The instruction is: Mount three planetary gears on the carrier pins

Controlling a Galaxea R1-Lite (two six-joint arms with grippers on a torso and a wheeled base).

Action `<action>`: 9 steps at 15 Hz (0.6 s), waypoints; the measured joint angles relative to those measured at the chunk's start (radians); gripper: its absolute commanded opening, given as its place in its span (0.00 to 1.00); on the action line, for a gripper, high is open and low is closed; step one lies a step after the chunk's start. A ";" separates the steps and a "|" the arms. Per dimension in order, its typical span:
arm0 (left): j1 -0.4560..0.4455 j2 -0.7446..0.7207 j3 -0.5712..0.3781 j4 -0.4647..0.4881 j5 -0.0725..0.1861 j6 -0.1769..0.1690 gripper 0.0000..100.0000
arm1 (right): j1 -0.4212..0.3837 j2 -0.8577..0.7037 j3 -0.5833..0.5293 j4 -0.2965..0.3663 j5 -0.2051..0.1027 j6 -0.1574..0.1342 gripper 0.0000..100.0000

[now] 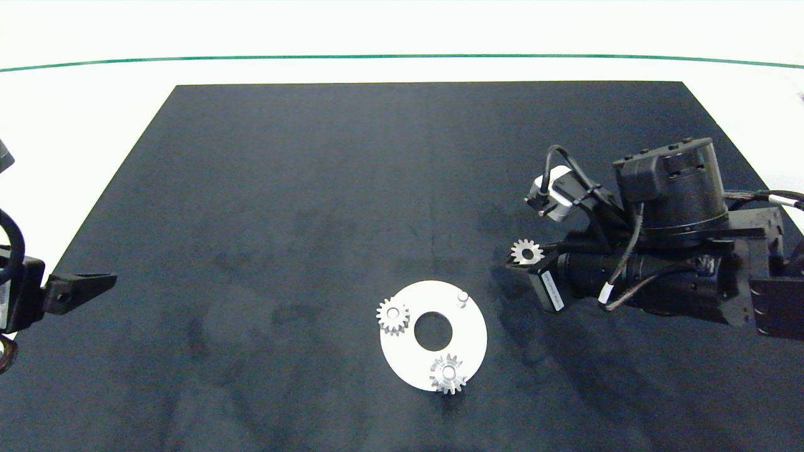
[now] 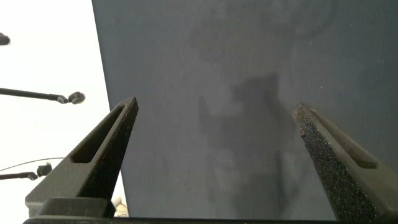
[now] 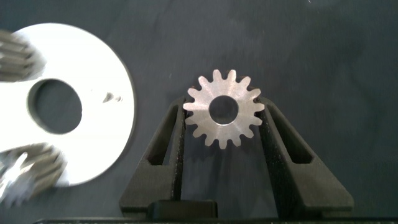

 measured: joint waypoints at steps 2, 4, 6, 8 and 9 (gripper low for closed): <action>-0.003 -0.009 0.000 0.001 0.000 0.001 1.00 | 0.017 -0.022 0.005 -0.001 0.001 0.001 0.16; -0.003 -0.014 0.000 0.001 0.000 0.002 1.00 | 0.038 -0.031 0.005 -0.002 0.002 0.001 0.16; -0.004 -0.020 0.001 0.001 0.000 0.002 1.00 | 0.067 -0.033 0.007 -0.002 0.005 0.001 0.16; -0.013 -0.027 0.002 0.001 0.000 0.002 1.00 | 0.100 -0.032 0.008 -0.002 0.006 0.003 0.16; -0.014 -0.029 0.002 0.001 0.000 0.002 1.00 | 0.116 -0.029 0.008 -0.003 0.005 0.005 0.16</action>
